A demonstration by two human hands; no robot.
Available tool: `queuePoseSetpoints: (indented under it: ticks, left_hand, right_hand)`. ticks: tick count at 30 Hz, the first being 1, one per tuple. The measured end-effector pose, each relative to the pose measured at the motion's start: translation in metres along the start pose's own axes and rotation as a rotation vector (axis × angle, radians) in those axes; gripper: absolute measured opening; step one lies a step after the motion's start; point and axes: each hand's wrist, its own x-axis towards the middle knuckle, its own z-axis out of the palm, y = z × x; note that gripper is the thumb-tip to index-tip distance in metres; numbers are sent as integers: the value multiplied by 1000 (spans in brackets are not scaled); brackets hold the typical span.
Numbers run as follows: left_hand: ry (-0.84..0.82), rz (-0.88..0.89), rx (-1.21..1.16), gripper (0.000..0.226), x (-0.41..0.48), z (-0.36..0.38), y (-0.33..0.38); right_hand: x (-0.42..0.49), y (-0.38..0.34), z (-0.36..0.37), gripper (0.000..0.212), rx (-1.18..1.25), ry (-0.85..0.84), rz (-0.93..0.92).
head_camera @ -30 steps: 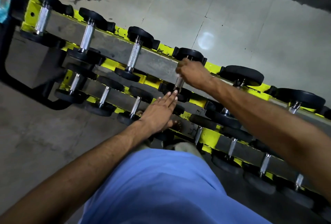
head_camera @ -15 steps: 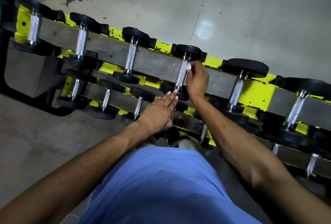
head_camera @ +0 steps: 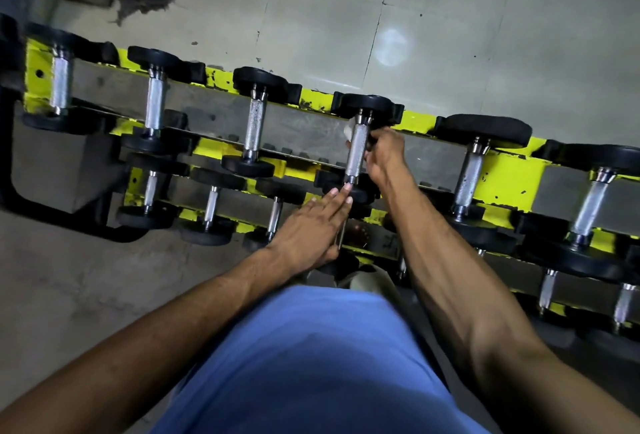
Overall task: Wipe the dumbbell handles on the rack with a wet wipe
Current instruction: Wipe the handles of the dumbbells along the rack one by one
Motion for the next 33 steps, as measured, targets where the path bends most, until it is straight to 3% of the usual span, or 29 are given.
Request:
queuePoseSetpoints:
  ticks: [4, 8, 11, 14, 17, 19, 23, 26, 29, 33]
  left_hand:
    - [-21, 25, 11, 94, 0, -1, -3]
    - [-26, 29, -9, 93, 2, -3, -5]
    - [-21, 24, -14, 92, -1, -3, -8]
    - [-31, 23, -5, 92, -1, -4, -10]
    - [-36, 24, 10, 92, 0, -4, -8]
    - [-42, 15, 8, 92, -1, -5, -6]
    - [-26, -7, 19, 93, 1, -6, 1]
    - [-7, -18, 34, 92, 5, -5, 11]
    - [4, -44, 44, 86, 9, -6, 21]
    - [11, -79, 44, 86, 10, -9, 27]
  right_hand:
    - [-31, -15, 14, 27, 167, 131, -78]
    - [-30, -4, 5, 23, 32, 210, -304]
    - [-47, 2, -1, 11, -440, 228, -724]
    - [-56, 5, -19, 15, -989, 50, -1137]
    - [-45, -10, -31, 34, -1530, -141, -1397]
    - [-39, -22, -30, 34, -1780, -259, -1489]
    - [-47, -34, -11, 21, -2092, -342, -1465]
    - [-54, -34, 19, 30, -2423, -424, -1183]
    - [-59, -31, 43, 43, -2641, -360, -884]
    - [-70, -19, 55, 27, -2824, -490, -624]
